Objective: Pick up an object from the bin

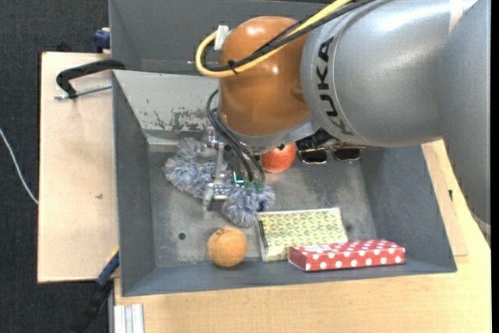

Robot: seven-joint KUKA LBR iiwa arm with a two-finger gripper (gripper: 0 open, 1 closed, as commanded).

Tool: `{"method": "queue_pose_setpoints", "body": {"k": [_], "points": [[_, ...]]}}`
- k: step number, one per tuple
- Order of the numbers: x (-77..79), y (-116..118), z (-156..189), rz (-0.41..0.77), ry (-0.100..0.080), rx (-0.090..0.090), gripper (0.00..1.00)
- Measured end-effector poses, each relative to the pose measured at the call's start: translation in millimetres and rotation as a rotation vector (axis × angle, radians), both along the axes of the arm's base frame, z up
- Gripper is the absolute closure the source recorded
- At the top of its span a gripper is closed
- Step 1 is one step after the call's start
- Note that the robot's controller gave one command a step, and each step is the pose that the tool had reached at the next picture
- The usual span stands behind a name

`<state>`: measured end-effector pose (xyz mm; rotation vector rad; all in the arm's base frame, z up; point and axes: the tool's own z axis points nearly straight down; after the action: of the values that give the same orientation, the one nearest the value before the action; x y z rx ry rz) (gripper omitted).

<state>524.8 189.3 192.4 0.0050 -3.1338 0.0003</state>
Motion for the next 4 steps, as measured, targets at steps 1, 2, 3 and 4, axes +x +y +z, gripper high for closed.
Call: {"method": "queue_pose_setpoints", "body": {"k": [1,2,3,4], "points": [[2.0,-0.9,4.7,-0.002,-0.008,0.002,0.0],[43.1,12.1,-114.1,-0.099,-0.011,0.004,1.0],[43.1,12.1,-114.1,-0.098,-0.011,0.004,1.0],[43.2,11.0,-14.5,-0.078,-0.009,0.001,1.0]]}}
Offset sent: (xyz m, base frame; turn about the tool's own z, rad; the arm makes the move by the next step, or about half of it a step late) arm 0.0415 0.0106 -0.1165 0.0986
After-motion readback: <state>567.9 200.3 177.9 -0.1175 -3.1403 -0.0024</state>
